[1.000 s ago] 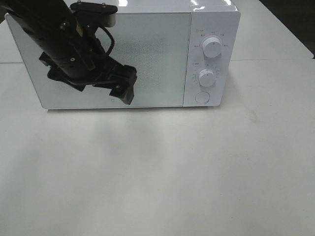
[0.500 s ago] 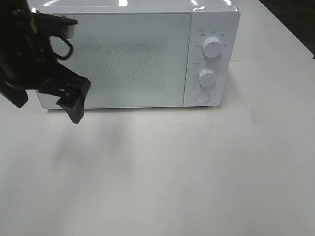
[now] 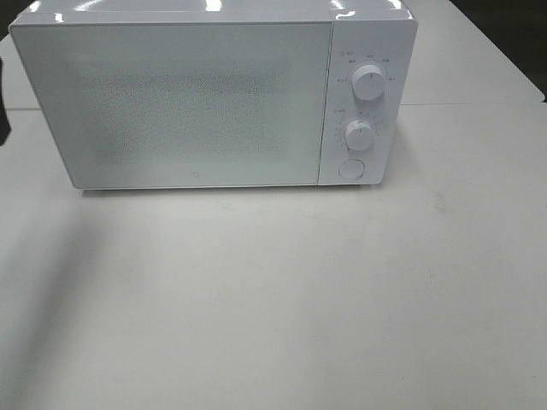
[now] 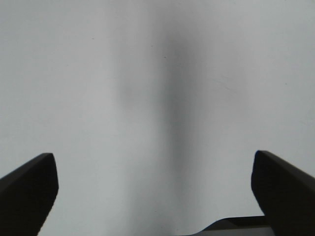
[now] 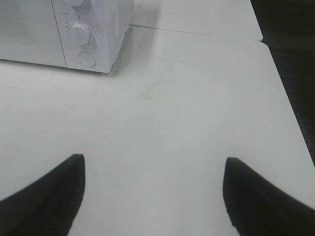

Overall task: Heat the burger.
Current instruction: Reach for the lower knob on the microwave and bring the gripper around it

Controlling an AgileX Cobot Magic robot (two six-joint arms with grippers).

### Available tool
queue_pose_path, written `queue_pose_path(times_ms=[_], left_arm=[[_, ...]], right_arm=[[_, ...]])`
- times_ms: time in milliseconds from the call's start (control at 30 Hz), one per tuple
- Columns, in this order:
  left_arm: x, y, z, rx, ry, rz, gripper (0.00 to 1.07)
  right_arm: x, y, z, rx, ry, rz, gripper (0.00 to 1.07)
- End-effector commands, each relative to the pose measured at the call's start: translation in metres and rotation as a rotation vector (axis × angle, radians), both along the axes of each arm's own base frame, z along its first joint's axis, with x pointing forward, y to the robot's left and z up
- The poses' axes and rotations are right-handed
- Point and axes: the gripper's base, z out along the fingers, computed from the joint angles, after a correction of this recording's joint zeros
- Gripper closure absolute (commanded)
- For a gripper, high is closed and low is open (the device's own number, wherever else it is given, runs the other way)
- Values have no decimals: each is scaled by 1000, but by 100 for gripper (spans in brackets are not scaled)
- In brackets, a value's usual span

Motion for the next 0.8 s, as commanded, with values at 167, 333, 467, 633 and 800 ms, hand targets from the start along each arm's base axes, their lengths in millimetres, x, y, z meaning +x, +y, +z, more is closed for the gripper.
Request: queue_pose_path(times_ms=[167, 333, 467, 633, 800], left_arm=[[-39, 46, 21, -10, -17, 123, 6], [-71, 56, 9, -11, -38, 166, 6], [-102, 56, -6, -10, -32, 165, 6], [-137, 56, -19, -5, -53, 148, 6], [-170, 55, -23, -9, -150, 143, 6]], right_arm=[[-4, -1, -1, -3, -30, 1, 32], [-4, -1, -1, -3, -30, 1, 32], [-4, -1, -1, -3, -30, 1, 32], [-4, -1, -1, -3, -30, 1, 32], [-4, -1, -1, -3, -30, 1, 32]])
